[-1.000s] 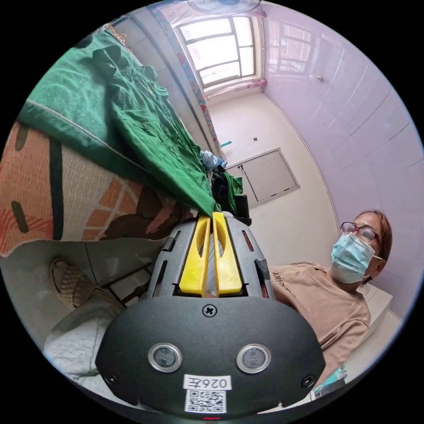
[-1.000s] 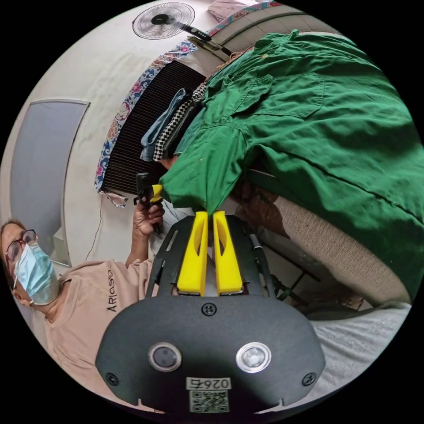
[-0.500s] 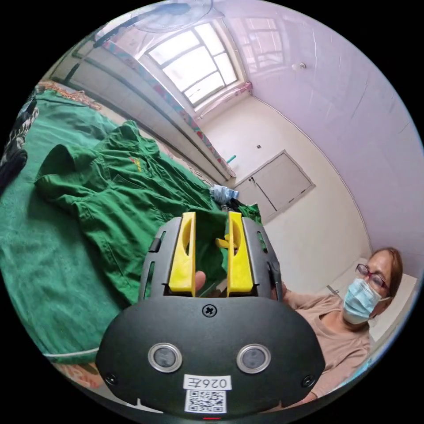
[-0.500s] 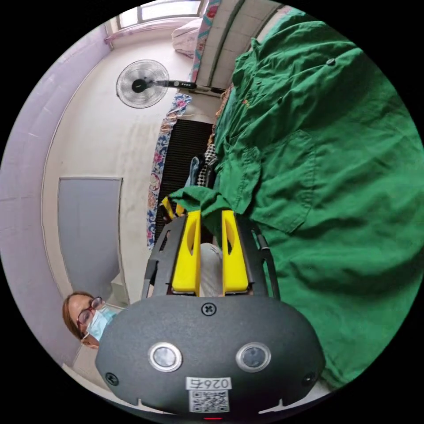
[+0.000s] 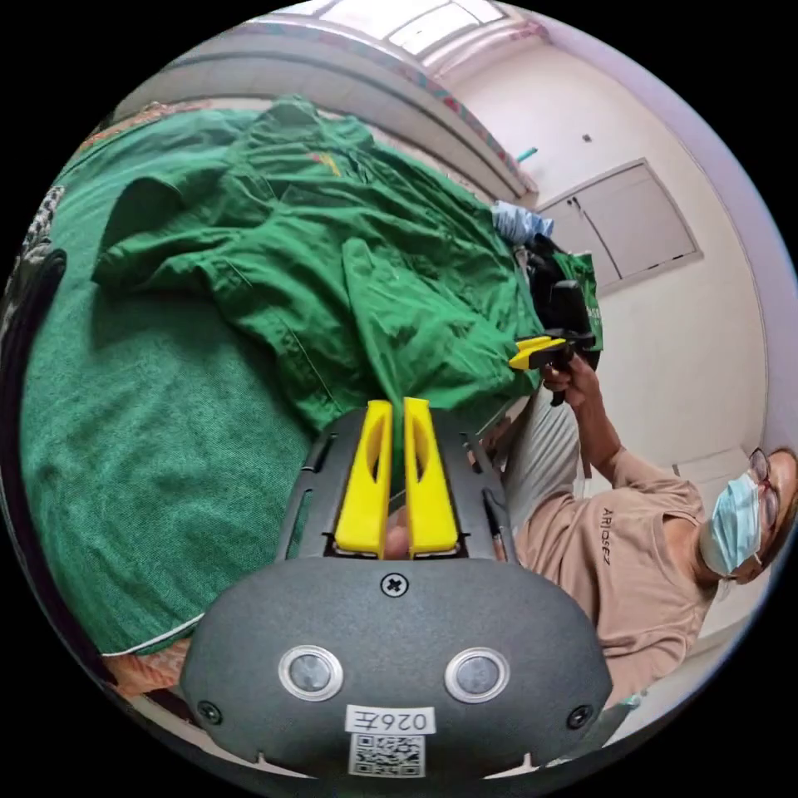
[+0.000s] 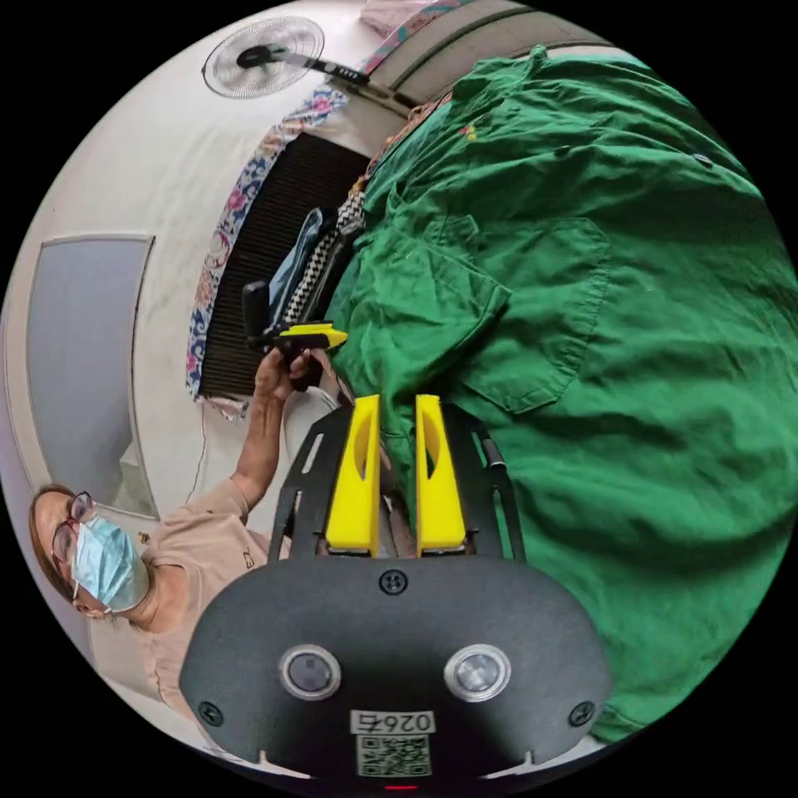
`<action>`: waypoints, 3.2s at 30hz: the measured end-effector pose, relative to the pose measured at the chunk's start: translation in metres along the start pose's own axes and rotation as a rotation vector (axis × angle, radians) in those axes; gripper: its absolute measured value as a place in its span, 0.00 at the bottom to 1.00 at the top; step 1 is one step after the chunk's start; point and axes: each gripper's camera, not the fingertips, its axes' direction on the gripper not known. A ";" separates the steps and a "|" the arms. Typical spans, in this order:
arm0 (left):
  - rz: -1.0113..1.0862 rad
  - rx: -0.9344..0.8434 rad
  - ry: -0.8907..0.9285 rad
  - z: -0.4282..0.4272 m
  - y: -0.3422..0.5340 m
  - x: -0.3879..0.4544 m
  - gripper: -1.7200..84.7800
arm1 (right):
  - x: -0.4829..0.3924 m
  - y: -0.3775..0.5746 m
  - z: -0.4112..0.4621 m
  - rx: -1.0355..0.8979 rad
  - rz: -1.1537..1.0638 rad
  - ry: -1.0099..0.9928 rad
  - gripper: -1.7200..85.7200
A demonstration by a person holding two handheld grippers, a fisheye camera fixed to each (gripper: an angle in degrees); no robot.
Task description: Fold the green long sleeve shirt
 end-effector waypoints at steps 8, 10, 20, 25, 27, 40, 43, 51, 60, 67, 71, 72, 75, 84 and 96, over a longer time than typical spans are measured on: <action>-0.044 0.040 0.099 -0.018 0.010 -0.003 0.01 | -0.021 0.036 -0.002 -0.038 -0.023 0.123 0.05; -0.031 0.115 0.007 -0.040 0.013 0.014 0.01 | -0.039 0.046 -0.018 0.003 -0.041 0.209 0.04; 0.196 -0.197 -0.290 0.093 -0.129 0.065 0.01 | -0.085 -0.067 0.041 0.038 -0.213 0.492 0.01; 0.068 -0.067 -0.286 0.051 -0.108 0.042 0.01 | -0.056 -0.047 -0.017 0.151 -0.092 0.456 0.01; 0.146 0.039 -0.263 0.043 -0.108 0.064 0.01 | -0.071 -0.046 -0.028 0.222 -0.111 0.442 0.01; 0.353 0.025 -0.279 0.106 -0.154 0.083 0.01 | -0.100 -0.071 0.005 0.191 -0.243 0.616 0.01; 0.415 0.022 -0.374 0.144 -0.181 0.078 0.01 | -0.113 -0.079 0.041 0.150 -0.351 0.625 0.01; 0.321 -0.199 0.045 0.161 -0.191 -0.028 0.01 | -0.080 -0.088 0.065 0.007 -0.329 0.636 0.01; 0.268 0.573 -0.214 0.019 -0.282 -0.102 0.12 | -0.022 -0.202 -0.063 0.314 -0.242 0.741 0.01; 0.206 0.436 -0.473 0.087 -0.490 -0.186 0.14 | 0.106 -0.403 -0.101 0.383 -0.110 0.583 0.01; 0.127 0.415 -0.459 0.139 -0.573 -0.244 0.23 | 0.172 -0.497 -0.095 0.429 -0.011 0.609 0.09; 0.104 0.398 -0.429 0.145 -0.584 -0.255 0.24 | 0.181 -0.509 -0.093 0.423 0.003 0.609 0.11; 0.062 0.308 -0.417 0.180 -0.621 -0.287 0.24 | 0.230 -0.559 -0.077 0.414 0.087 0.564 0.15; 0.178 0.378 -0.164 0.199 -0.639 -0.312 0.02 | 0.298 -0.620 -0.063 0.346 -0.111 0.243 0.01; 0.805 0.201 -0.310 0.249 -0.489 -0.159 0.02 | 0.167 -0.489 -0.016 0.239 -0.793 0.366 0.00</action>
